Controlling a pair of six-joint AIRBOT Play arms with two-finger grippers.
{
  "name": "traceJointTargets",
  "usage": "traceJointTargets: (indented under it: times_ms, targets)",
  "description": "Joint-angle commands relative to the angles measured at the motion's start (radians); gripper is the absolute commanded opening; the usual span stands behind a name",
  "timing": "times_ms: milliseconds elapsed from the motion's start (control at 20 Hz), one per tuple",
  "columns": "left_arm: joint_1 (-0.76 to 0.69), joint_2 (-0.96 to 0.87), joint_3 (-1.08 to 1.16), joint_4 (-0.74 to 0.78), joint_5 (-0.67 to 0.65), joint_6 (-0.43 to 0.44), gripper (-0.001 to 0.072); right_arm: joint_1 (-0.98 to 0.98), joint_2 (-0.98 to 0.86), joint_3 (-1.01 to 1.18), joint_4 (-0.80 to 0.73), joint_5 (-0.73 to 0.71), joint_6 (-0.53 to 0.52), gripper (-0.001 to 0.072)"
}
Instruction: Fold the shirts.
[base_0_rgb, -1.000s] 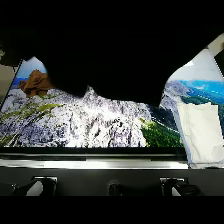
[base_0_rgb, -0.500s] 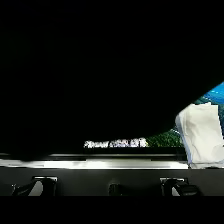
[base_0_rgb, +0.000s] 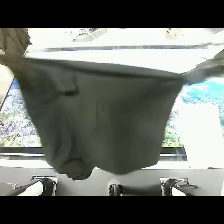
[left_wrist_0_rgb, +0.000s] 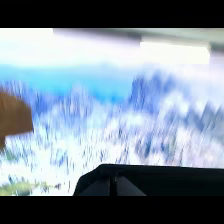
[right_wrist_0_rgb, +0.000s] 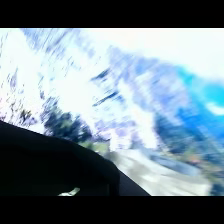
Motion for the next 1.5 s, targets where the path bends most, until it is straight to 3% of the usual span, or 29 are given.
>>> traceJointTargets:
  times_ms: [0, 150, 300, 450, 600, 700, 800, 900, 1150, 1400, 1450]
  targets:
    - [-0.081, -0.308, -0.107, 0.029, 0.024, 0.039, 0.0031, 0.000, -0.313, -0.019, 0.114, -0.172, 0.053, 0.0046]
    - [-0.115, -0.492, -0.085, -0.021, 0.188, 0.039, 0.0031, 0.000, -0.451, -0.019, 0.166, -0.421, 0.098, 0.0044]
    - [-0.130, -0.560, -0.081, -0.061, 0.373, 0.039, 0.0031, 0.000, -0.503, -0.019, 0.156, -0.632, 0.098, 0.0045]
    - [-0.127, -0.555, -0.081, -0.060, 0.430, 0.052, 0.0031, 0.000, -0.505, -0.018, 0.132, -0.704, 0.100, 0.0045]
    - [-0.095, -0.492, -0.081, -0.009, 0.308, 0.073, 0.0031, 0.000, -0.452, -0.018, 0.077, -0.568, 0.068, 0.0046]
    - [-0.075, -0.457, -0.081, 0.055, 0.106, 0.071, 0.0031, 0.000, -0.423, -0.018, 0.078, -0.366, -0.007, 0.0046]
    - [-0.072, -0.457, -0.094, 0.155, -0.093, 0.011, 0.0031, 0.000, -0.432, -0.021, 0.080, -0.102, -0.070, 0.0046]
    - [-0.075, -0.457, -0.148, 0.192, -0.152, -0.008, 0.0031, 0.000, -0.455, -0.041, 0.096, 0.019, -0.098, 0.0046]
    - [-0.084, -0.457, -0.308, 0.191, -0.157, -0.044, 0.0030, 0.001, -0.507, -0.079, 0.230, 0.028, -0.102, 0.0046]
    - [-0.081, -0.457, -0.336, 0.191, -0.142, -0.045, 0.0032, 0.001, -0.525, -0.078, 0.259, 0.055, -0.089, 0.0056]
    - [-0.076, -0.456, -0.324, 0.186, -0.145, -0.045, 0.0061, 0.000, -0.517, -0.077, 0.257, 0.058, -0.086, 0.0190]
